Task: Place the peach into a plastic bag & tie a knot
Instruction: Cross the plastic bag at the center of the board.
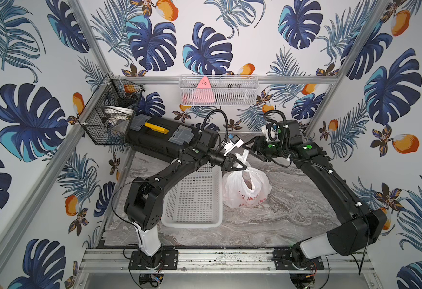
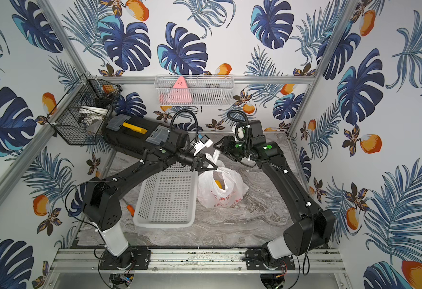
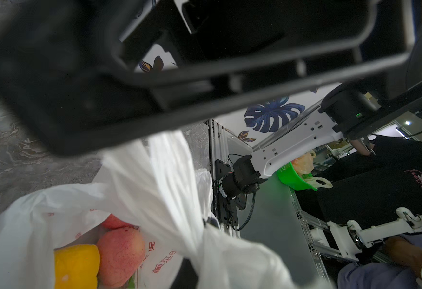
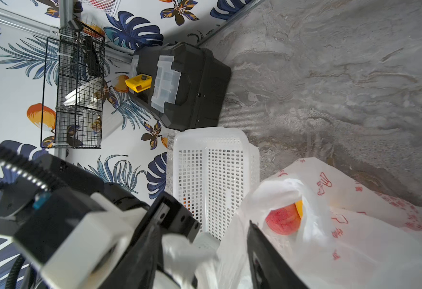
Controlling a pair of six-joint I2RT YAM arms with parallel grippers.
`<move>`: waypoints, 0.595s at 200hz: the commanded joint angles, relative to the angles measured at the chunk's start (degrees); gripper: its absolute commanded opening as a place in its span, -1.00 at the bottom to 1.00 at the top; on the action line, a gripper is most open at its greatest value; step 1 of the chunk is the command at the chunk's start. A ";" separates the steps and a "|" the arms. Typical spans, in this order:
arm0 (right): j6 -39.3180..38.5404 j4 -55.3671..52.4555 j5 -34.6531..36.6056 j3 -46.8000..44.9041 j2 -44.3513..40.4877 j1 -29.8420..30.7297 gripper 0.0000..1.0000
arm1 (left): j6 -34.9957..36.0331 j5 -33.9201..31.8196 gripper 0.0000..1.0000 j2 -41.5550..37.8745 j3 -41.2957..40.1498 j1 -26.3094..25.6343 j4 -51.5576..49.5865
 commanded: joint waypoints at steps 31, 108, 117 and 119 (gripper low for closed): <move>1.18 2.28 -0.94 0.35 -0.32 -0.19 -0.67 | 2.43 -2.62 -0.94 0.29 1.25 0.27 -4.07; -3.70 6.03 -1.33 -9.09 -9.11 -2.98 -1.00 | -11.96 -0.39 -0.89 -0.99 -3.15 2.25 9.48; -3.97 6.21 -1.63 -9.62 -9.88 -2.96 -1.00 | -12.02 -0.46 -0.88 -1.02 -3.00 2.32 9.31; -4.02 6.15 -1.63 -9.67 -9.99 -3.04 -1.00 | -12.04 -0.52 -0.87 -0.95 -2.85 2.31 9.17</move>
